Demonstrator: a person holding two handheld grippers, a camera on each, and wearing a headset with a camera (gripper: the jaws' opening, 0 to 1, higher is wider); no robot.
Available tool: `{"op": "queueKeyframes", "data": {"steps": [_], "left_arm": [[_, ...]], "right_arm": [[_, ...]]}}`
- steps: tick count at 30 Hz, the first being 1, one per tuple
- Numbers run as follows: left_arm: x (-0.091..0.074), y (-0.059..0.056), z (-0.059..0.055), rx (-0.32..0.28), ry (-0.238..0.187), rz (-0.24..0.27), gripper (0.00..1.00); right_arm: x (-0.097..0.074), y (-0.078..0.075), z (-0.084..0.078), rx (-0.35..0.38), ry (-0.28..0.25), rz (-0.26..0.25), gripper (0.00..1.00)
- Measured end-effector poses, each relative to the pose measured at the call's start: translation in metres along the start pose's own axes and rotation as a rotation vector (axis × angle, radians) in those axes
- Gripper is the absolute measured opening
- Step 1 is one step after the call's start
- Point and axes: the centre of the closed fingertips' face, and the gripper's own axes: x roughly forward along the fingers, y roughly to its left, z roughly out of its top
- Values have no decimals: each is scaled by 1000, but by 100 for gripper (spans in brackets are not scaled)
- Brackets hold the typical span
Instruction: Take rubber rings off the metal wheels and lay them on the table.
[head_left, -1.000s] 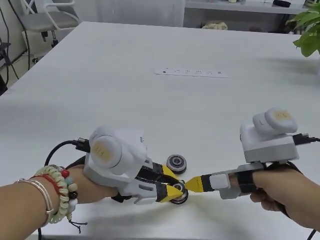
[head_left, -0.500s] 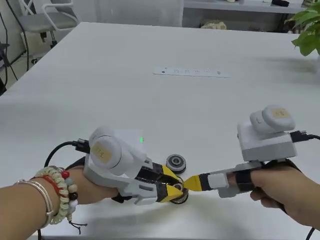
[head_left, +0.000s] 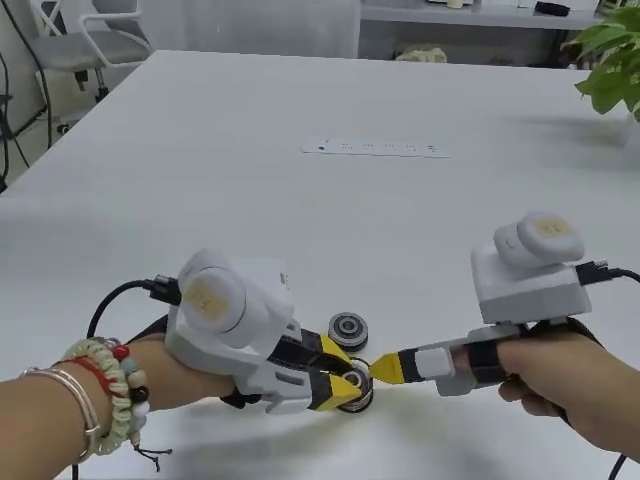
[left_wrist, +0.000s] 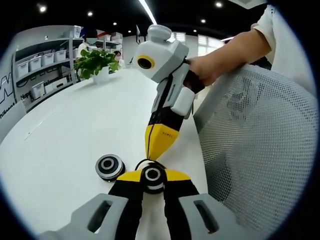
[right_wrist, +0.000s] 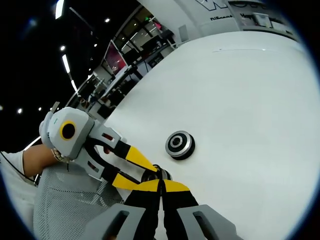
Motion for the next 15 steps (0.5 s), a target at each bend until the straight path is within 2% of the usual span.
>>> {"op": "queueKeyframes", "data": {"steps": [3,5,7,11,15], "left_arm": [[-2,0,3,10,-4,-1,13],[-2,-1,6,8,-11,-6,19],[-2,-7,7,7,-5,-31,28],[-3,-14,9,34,5,-59,36],[-10,-15,18,39,-11,-63,43]], "right_arm": [[0,0,-1,-14,4,-7,0],[0,0,-1,-14,4,-10,0],[-1,-2,0,-5,0,-13,0],[-3,-5,2,12,-8,-13,0],[-1,-2,2,18,-5,-2,0]]}}
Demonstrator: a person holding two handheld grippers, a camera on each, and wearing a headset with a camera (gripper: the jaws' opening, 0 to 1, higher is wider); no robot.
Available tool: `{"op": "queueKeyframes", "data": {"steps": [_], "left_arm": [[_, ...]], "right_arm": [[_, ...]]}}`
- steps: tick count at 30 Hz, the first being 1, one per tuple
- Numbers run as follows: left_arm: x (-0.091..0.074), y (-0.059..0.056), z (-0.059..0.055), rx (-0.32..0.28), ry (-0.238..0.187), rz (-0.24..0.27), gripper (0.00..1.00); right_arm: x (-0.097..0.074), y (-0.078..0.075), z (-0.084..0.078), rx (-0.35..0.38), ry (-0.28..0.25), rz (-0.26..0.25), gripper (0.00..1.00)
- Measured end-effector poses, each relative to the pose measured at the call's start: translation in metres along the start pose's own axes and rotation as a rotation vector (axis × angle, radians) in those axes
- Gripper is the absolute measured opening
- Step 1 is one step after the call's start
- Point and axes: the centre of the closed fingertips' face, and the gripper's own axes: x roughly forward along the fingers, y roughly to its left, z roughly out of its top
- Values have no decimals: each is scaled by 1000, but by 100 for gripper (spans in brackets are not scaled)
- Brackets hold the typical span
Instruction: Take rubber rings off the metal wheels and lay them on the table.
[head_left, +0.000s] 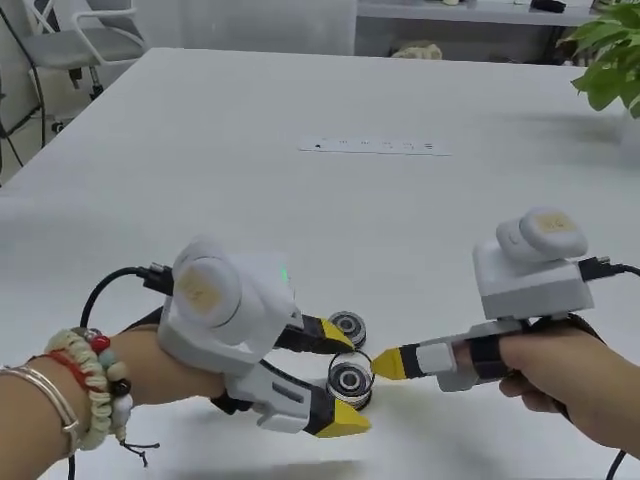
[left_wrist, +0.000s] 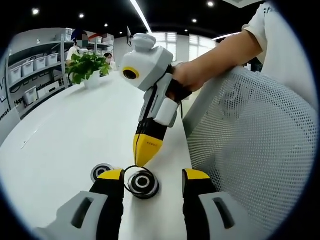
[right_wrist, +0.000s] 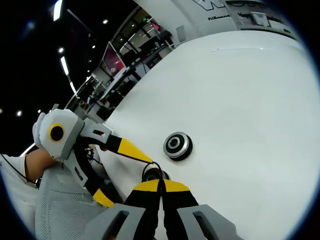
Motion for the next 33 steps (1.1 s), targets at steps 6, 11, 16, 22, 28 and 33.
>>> {"op": "queueKeyframes", "data": {"steps": [6,11,16,22,28,33], "left_arm": [[-15,-4,11,-20,-18,-7,53],[-25,-7,13,10,24,-18,59],[-41,-10,21,14,18,-8,69],[-73,-9,25,6,-8,69,72],[-107,-8,22,-24,-35,172,75],[-128,-8,21,-47,-64,251,76]], "right_arm": [[2,6,-2,-3,9,23,0],[4,7,-3,-17,18,32,0],[4,6,-3,-30,23,23,0],[5,4,-3,-41,26,16,0],[5,7,-2,-55,27,19,0],[3,6,1,-78,26,7,0]]}}
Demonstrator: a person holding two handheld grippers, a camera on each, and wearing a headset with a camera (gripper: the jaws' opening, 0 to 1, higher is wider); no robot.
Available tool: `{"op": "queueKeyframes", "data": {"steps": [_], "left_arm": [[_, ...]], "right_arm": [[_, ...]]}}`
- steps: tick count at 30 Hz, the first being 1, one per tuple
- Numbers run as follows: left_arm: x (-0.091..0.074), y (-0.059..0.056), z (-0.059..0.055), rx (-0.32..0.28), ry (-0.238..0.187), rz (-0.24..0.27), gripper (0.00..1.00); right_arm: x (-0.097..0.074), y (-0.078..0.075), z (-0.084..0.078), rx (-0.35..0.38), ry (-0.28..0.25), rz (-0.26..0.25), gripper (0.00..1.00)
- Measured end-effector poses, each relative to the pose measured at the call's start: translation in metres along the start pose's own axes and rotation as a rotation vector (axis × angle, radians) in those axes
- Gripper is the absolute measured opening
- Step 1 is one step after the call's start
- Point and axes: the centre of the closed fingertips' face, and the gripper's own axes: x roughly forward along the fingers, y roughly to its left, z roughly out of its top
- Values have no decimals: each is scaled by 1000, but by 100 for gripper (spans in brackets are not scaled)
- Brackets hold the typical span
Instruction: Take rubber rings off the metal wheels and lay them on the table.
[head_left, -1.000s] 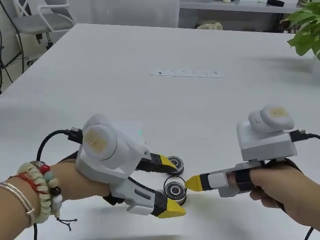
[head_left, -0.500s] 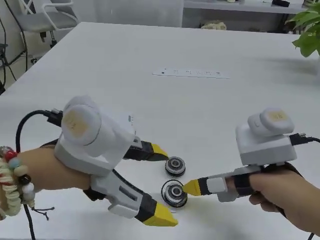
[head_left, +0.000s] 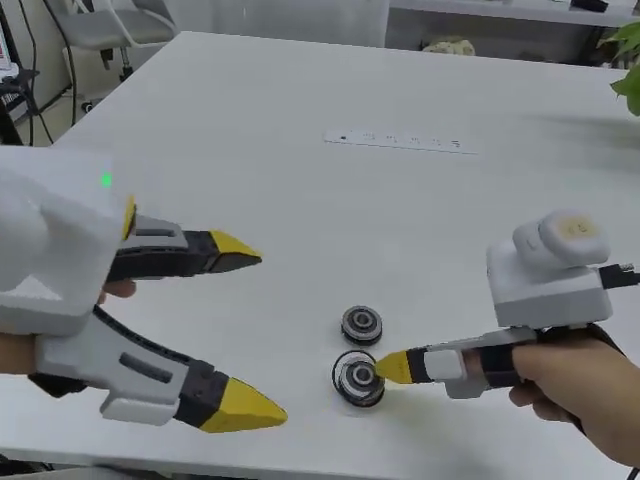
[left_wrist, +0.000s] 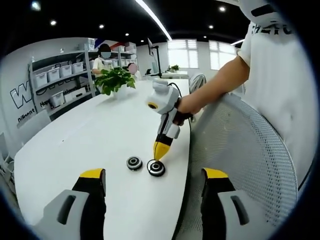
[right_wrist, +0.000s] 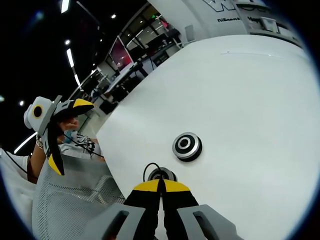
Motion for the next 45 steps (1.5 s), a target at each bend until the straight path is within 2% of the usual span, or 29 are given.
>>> {"op": "queueKeyframes", "data": {"steps": [5,8,16,19,22,24,25,26,30,32,34,37,45], "left_arm": [[-16,5,-5,-32,-14,80,77],[-25,9,-15,-63,7,139,78],[-25,5,-29,-127,-18,229,80],[-23,1,-30,-146,-28,231,83],[-22,1,-33,-151,-12,232,82],[-19,1,-42,-175,17,231,82],[-18,-2,-50,-209,59,220,83],[-16,-3,-52,-219,68,208,83],[-14,-4,-47,-218,35,195,87],[-14,-4,-49,-231,36,194,87],[-14,-3,-51,-257,38,194,87],[-14,-2,-52,-312,18,198,90],[-16,1,-49,-295,6,223,89]], "right_arm": [[-2,-1,3,-10,-7,-5,0],[-3,-1,4,-14,-12,-8,0],[-9,-3,13,-21,-41,-17,0],[-12,-4,17,-20,-57,-21,0],[-14,-5,21,-28,-74,-29,0],[-16,-4,24,-29,-89,-28,0],[-17,-4,25,-31,-92,-27,0],[-17,-4,26,-33,-97,-28,0],[-19,-2,28,-34,-112,-29,0],[-20,0,29,-37,-119,-27,0],[-21,3,32,-41,-134,-22,0],[-21,7,36,-52,-152,-13,0],[-19,20,40,-91,-183,22,0]]}}
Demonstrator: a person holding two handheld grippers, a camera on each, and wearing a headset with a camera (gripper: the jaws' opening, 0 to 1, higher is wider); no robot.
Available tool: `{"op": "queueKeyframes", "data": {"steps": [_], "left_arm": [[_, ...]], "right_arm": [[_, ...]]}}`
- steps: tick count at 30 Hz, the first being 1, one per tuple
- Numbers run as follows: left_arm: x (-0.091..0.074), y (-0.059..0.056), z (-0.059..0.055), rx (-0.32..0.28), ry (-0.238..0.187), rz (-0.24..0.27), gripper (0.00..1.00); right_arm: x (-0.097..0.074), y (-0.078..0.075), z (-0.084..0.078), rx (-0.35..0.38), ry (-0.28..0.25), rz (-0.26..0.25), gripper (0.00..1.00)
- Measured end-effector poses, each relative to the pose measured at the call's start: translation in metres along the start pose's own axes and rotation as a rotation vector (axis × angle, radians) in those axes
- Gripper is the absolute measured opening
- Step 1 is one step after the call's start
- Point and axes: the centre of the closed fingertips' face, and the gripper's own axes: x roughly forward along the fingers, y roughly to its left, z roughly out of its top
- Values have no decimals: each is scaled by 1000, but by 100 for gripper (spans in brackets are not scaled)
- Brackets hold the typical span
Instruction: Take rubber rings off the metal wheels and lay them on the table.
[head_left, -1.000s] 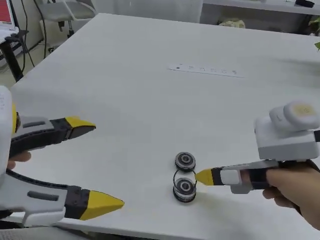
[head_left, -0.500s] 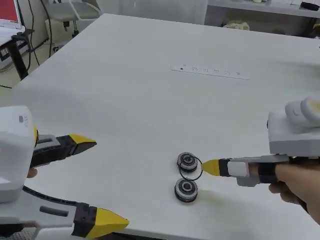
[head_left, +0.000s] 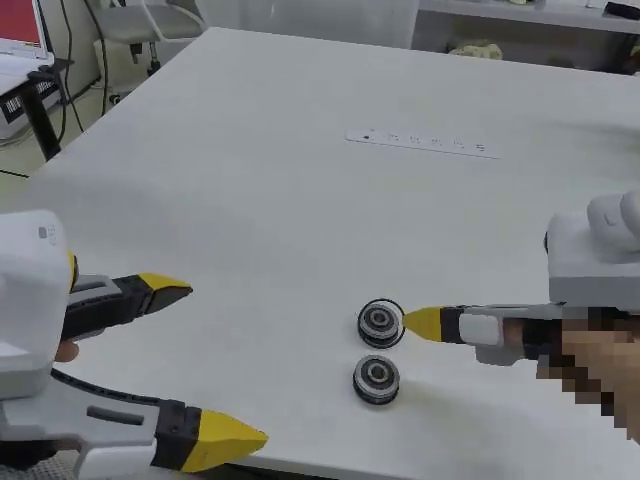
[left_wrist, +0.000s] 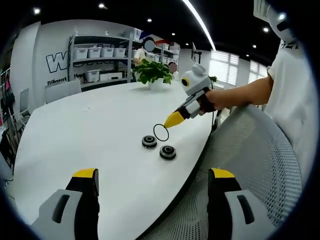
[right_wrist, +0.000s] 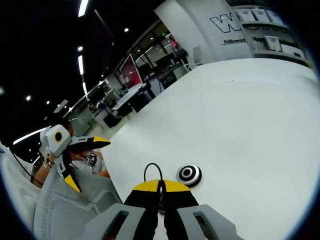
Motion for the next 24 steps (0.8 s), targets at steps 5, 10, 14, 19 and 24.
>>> {"op": "queueKeyframes", "data": {"steps": [5,10,14,19,24], "left_arm": [[0,-1,-1,1,5,-1,87],[1,-1,-1,11,10,-2,87],[1,-2,-2,7,12,-3,86],[1,-2,-3,13,21,-6,86],[2,-3,-3,29,27,-7,85]], "right_arm": [[5,9,-2,-39,-1,28,0],[13,15,-15,-92,52,38,0],[17,17,-20,-136,68,45,0],[20,22,-24,-164,74,64,0],[22,25,-24,-167,58,87,0]]}}
